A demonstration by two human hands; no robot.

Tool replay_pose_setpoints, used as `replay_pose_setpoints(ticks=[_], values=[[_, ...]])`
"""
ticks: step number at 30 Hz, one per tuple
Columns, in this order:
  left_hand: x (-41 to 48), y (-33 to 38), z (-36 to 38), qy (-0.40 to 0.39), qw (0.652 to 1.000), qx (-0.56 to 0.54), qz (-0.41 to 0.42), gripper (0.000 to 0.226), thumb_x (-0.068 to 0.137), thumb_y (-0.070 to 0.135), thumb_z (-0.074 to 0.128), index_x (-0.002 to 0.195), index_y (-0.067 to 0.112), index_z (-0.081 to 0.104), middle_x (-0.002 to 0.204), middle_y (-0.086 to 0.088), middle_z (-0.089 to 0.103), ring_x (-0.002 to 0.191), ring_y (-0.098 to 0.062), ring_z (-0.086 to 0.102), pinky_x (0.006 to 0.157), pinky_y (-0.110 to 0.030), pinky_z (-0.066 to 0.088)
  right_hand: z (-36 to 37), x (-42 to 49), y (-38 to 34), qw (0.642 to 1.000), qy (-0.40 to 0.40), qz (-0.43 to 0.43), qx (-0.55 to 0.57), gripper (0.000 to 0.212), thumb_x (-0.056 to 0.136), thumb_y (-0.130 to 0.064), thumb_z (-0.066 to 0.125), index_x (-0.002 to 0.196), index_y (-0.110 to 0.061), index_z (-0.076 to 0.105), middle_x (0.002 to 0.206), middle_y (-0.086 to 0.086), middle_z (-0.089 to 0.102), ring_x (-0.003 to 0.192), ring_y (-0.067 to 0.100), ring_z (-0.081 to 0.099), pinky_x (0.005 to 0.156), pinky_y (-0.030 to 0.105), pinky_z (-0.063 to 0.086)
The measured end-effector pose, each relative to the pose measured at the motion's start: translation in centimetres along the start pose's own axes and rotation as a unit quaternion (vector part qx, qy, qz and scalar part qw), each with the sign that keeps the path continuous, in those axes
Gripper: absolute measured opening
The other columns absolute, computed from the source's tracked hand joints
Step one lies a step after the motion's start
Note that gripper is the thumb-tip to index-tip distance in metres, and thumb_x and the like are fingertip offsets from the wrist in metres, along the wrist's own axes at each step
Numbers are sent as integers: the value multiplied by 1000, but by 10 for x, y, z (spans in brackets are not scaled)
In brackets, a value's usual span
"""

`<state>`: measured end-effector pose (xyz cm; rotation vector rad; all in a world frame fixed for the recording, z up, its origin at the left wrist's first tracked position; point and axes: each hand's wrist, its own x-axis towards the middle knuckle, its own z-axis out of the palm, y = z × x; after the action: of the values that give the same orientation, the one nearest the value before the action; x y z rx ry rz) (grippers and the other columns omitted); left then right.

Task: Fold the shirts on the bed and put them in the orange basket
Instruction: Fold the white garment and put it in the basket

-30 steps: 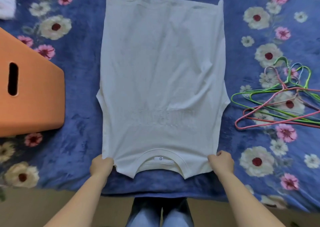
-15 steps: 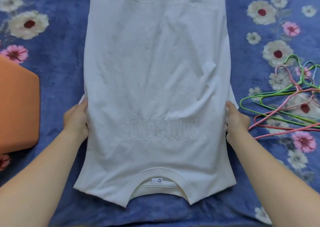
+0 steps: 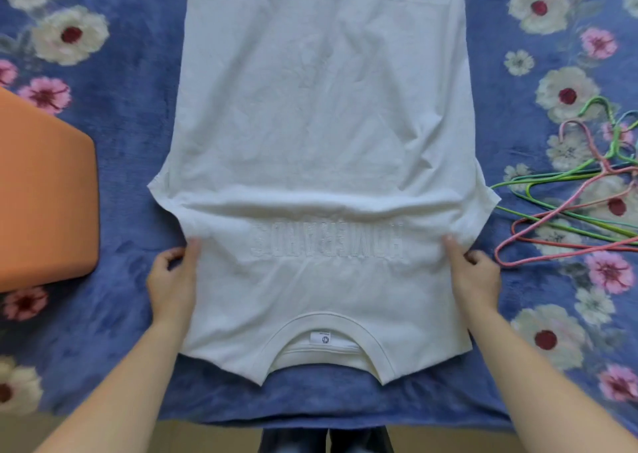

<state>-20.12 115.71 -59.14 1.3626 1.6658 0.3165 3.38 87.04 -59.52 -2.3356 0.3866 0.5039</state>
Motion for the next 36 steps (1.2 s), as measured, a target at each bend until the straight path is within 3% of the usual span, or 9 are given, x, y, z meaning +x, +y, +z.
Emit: replay_pose_setpoints(ticks=[3,7,16,19,22,26,29,33,36], values=[[-44,-19,-15,-67,996,52,-36,25,81,21,73,97,5,62,82,1,62,74,-15,58,56,-16,41,-17,-42,22,990,-115,66,47,34,78,-30,76,61,-11,54,61,-2,55,59,14,49,47,18,38],[-58,-34,-40,-158,976,71,-130,21,82,8,71,101,1,65,85,-5,67,69,-16,59,46,-18,49,-43,-69,42,953,-249,174,14,19,74,0,77,90,-4,67,80,6,71,74,21,67,54,25,50],[-59,-49,-67,-226,924,111,-288,16,81,5,72,96,3,66,92,-11,70,85,-26,65,66,-31,51,-57,-74,56,923,-276,264,-50,22,74,9,69,95,6,62,91,20,69,79,32,66,53,28,49],[-58,-46,-71,-261,888,211,-313,13,73,0,73,81,1,62,73,-13,69,63,-26,63,58,-27,45,-56,-71,57,931,-261,231,-105,9,74,8,64,80,5,58,78,16,64,69,30,58,55,29,44],[-54,-33,-62,-168,914,299,-218,15,67,2,65,64,3,50,67,-18,52,60,-28,48,61,-34,34,-50,-67,47,964,-140,114,-197,10,78,-4,60,77,-6,51,76,10,52,69,26,47,63,33,34],[-43,18,-24,44,953,299,19,58,81,9,62,134,3,38,140,-23,33,129,-39,29,100,-50,30,-33,-40,-3,975,0,-86,-203,38,79,-3,58,116,0,49,118,19,49,113,36,45,90,44,36],[-25,55,23,-42,924,321,201,62,89,14,55,145,11,29,153,-14,19,141,-30,17,112,-46,19,-9,-9,-48,948,-16,-209,-240,49,85,-10,56,132,0,45,135,20,44,126,36,39,100,44,30],[-2,72,89,-174,800,440,369,59,100,37,27,153,22,5,160,-5,-10,146,-22,-11,117,-38,-3,29,20,-84,837,-126,-378,-376,76,84,-49,11,151,-14,21,158,9,19,146,26,16,115,41,15],[30,75,125,-168,786,490,336,61,100,48,16,152,24,-6,158,-6,-20,145,-23,-19,116,-39,-9,40,67,-87,790,-139,-340,-490,73,88,-55,-3,153,-22,-1,161,-1,-6,147,18,-9,117,42,-4]])
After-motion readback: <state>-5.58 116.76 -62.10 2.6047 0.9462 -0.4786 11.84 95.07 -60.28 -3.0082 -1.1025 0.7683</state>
